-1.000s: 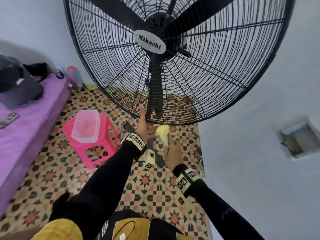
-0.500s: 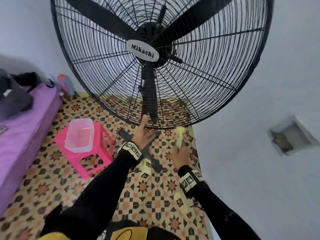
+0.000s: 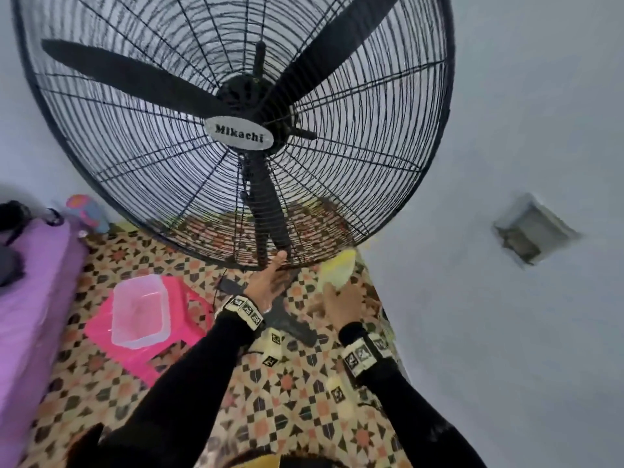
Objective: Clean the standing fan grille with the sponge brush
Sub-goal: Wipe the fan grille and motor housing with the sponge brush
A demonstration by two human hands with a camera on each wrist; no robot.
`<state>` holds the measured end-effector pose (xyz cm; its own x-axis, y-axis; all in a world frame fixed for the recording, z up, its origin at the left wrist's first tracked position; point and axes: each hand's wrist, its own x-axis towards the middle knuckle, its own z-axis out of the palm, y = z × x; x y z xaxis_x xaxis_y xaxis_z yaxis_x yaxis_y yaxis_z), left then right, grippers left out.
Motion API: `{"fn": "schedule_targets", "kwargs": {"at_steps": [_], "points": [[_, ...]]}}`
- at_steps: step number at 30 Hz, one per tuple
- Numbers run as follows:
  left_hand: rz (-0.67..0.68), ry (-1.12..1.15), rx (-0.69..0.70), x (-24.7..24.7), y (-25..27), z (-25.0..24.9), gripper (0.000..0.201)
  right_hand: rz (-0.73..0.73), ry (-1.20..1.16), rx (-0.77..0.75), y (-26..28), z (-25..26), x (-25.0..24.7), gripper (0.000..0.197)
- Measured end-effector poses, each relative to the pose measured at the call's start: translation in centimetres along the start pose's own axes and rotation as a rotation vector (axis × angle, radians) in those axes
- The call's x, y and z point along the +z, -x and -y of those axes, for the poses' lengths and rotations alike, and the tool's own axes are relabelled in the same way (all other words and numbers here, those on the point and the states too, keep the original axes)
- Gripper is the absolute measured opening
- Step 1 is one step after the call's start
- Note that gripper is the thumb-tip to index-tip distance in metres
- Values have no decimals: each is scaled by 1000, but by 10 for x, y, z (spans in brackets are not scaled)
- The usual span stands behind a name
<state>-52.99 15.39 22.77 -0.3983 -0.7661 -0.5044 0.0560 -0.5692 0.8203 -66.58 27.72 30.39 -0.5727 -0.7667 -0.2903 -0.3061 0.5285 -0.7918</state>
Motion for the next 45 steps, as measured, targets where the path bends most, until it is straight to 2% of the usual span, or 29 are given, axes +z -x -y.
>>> {"fn": "schedule_targets", "kwargs": {"at_steps": [2,4,6,8,9,10,12,13,14,15,16,18,19,21,23,24,26,29,30,32,35,36,38,41,42,43,45], "points": [[-46,88,-75,0,-3,-1,57,-188,-69,78,-10,7,-7,49],[-45,63,-98,-1,-4,-2,53,-215,-45,90,-14,11,0,50],[-38,62,-105,-1,-3,-3,49,-75,16,44,-7,13,15,51],[-18,82,-112,-4,-3,-4,45,121,145,79,-1,4,27,47],[-9,83,-114,-5,-2,-5,48,135,157,83,0,-1,27,48],[4,92,-116,-6,-2,-6,52,67,154,85,-2,-7,24,54],[21,107,-107,-9,-3,-4,47,-233,29,75,-17,-14,17,68],[25,109,-109,-10,-2,-3,39,-368,-81,74,-26,-13,16,61],[21,102,-109,-10,-3,-1,33,-437,-195,96,-35,-11,16,45],[19,94,-104,-11,-2,0,36,-491,-251,84,-44,-10,20,34],[28,76,-92,-13,-2,1,48,-502,-236,78,-43,-3,24,34],[69,16,-66,-14,-4,3,88,-401,-78,102,-39,0,43,45],[76,8,-69,-15,-4,3,96,-311,54,105,-32,-1,55,42],[46,53,-110,-15,-6,0,86,-67,179,56,-14,-12,78,27],[25,60,-135,-18,-10,1,86,78,167,26,-2,-24,78,15],[24,64,-134,-19,-10,2,91,65,160,7,-3,-33,72,14],[34,80,-157,-19,-5,0,95,-89,67,53,-17,-36,49,17],[46,104,-166,-17,1,-8,83,-400,-42,129,-37,-14,22,24],[48,107,-167,-17,1,-9,83,-427,-53,129,-43,-9,26,25],[46,99,-165,-20,-1,-6,86,-353,-9,146,-44,-2,46,31],[55,73,-144,-22,-4,-2,90,-17,324,99,-10,-5,76,22],[49,69,-145,-21,-3,-3,90,35,417,58,-1,-6,75,21],[52,62,-142,-22,-2,-4,93,-69,389,31,0,-4,58,18],[78,50,-154,-22,-1,-3,103,-420,160,95,-28,6,31,25],[86,50,-150,-23,0,-3,99,-447,149,107,-32,14,28,28],[87,54,-147,-23,-2,-2,94,-415,209,109,-36,15,33,32],[56,42,-159,-27,-12,4,90,-219,433,90,-27,10,53,35]]}}
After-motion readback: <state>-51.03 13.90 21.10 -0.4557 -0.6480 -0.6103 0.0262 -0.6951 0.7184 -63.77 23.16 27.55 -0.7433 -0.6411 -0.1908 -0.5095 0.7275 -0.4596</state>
